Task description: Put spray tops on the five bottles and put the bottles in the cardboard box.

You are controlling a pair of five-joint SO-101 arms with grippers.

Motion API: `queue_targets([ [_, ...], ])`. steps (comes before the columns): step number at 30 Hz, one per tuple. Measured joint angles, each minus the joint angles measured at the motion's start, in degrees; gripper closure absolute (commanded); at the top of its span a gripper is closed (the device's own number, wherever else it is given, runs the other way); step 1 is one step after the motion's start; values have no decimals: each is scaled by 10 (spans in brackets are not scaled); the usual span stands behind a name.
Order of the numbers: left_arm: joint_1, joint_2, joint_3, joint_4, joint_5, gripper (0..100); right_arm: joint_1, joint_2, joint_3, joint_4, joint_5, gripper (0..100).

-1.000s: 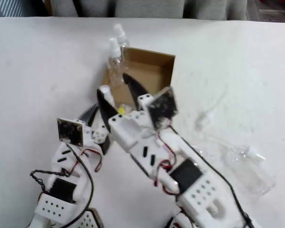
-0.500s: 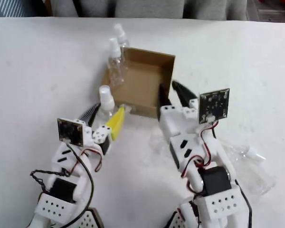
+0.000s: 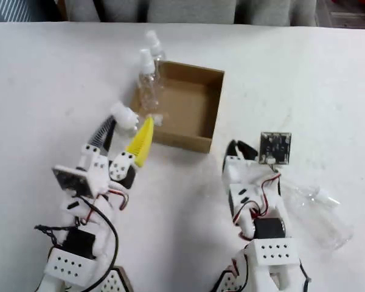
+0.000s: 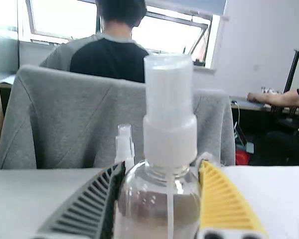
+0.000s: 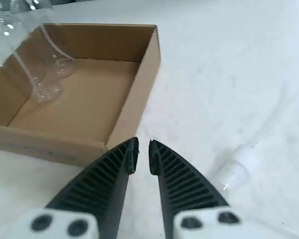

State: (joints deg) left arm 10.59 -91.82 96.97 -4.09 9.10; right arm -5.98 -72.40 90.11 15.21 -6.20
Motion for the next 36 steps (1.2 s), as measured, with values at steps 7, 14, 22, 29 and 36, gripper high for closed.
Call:
queue_targets([
  [7,-1,139,-156,-4,0,951,30,0,14,-46,0,982],
  [14,-10,338,-261,-69,0,951,27,0,14,-46,0,982],
  [22,-11,525,-262,-281,0,951,27,-1,28,-47,0,982],
  [29,-11,716,-262,-484,0,978,27,-1,28,-47,0,982],
  [36,-39,875,-291,-584,0,977,27,-1,28,-47,0,982],
])
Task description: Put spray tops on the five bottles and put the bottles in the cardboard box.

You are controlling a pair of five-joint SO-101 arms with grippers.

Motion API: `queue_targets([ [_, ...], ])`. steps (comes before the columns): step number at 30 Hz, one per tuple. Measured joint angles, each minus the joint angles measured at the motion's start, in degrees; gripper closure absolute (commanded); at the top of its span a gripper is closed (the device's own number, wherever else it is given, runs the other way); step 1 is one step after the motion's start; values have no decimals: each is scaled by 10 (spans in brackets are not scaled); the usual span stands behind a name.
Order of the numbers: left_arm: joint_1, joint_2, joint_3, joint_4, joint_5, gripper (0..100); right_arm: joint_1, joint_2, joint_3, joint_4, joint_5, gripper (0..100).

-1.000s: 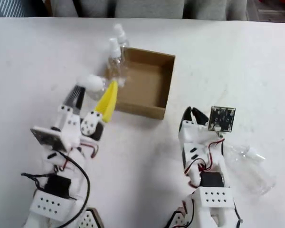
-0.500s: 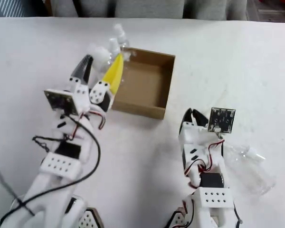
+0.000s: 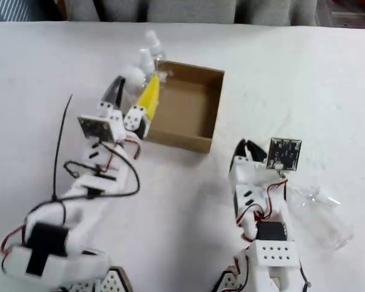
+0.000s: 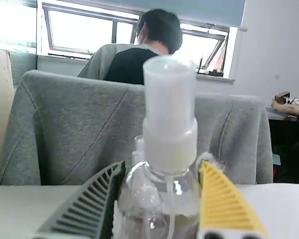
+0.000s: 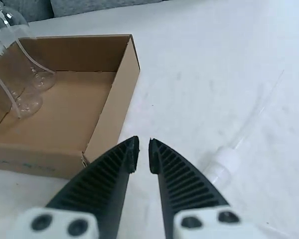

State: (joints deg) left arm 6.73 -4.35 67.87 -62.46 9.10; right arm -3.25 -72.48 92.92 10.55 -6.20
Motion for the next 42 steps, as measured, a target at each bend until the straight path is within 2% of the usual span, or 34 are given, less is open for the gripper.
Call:
queue_targets([
  [19,-4,181,-70,-21,-2,977,0,0,9,-1,0,982],
  [29,-4,193,-70,-21,-2,970,0,0,9,-1,0,982],
  [36,-4,193,-69,-21,-2,737,0,0,9,-1,0,982],
  [42,-4,193,-57,-22,-2,716,0,0,9,-1,0,982],
])
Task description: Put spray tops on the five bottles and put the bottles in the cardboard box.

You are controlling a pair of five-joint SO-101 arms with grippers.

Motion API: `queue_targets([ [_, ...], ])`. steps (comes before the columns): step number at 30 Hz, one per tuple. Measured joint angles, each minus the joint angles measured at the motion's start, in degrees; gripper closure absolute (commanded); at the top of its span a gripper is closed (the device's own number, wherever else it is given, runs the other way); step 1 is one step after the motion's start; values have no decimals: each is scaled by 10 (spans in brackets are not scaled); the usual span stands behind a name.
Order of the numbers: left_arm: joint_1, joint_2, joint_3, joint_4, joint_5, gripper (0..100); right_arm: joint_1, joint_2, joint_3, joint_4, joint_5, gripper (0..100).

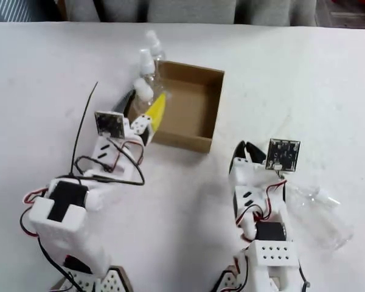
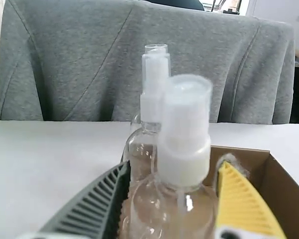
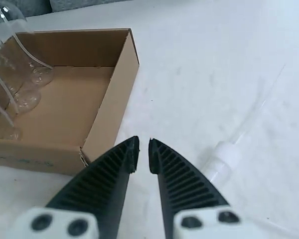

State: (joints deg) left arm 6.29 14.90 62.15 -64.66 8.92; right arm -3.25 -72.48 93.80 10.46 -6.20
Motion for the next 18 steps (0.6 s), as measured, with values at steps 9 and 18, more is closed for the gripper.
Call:
queue_targets([
  [9,-17,0,0,0,0,713,0,0,0,0,0,981],
  [18,-18,0,13,0,0,712,0,0,0,0,0,980],
])
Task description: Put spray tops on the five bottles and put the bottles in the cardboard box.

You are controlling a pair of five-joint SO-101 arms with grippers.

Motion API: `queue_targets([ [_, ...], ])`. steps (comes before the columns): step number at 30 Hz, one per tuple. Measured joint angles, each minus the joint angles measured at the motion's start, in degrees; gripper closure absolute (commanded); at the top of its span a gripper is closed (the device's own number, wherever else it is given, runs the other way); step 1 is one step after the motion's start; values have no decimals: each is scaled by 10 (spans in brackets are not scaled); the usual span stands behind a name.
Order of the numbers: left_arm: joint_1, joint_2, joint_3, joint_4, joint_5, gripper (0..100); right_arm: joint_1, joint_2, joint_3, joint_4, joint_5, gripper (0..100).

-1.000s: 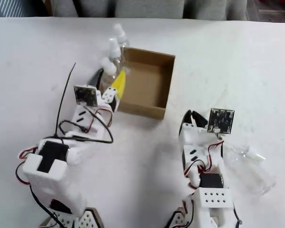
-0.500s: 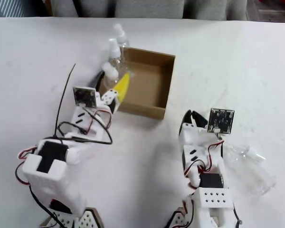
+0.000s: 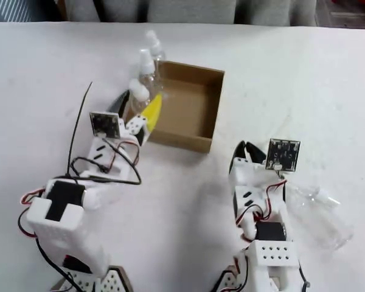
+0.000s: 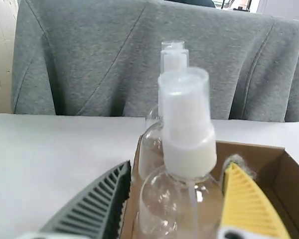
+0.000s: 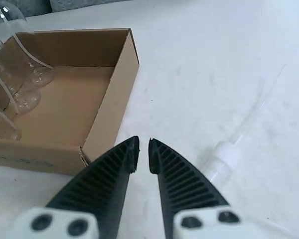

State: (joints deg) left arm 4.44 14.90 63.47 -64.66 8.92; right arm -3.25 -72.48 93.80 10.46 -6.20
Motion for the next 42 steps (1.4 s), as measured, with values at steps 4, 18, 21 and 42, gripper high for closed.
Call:
queue_targets([
  [4,0,0,2,0,0,694,0,0,0,0,0,980],
  [18,0,-68,30,60,0,565,0,0,0,0,0,981],
  [21,-4,-106,47,91,0,562,0,0,0,0,0,981],
  [42,-50,-443,234,363,0,566,0,0,9,0,35,981],
])
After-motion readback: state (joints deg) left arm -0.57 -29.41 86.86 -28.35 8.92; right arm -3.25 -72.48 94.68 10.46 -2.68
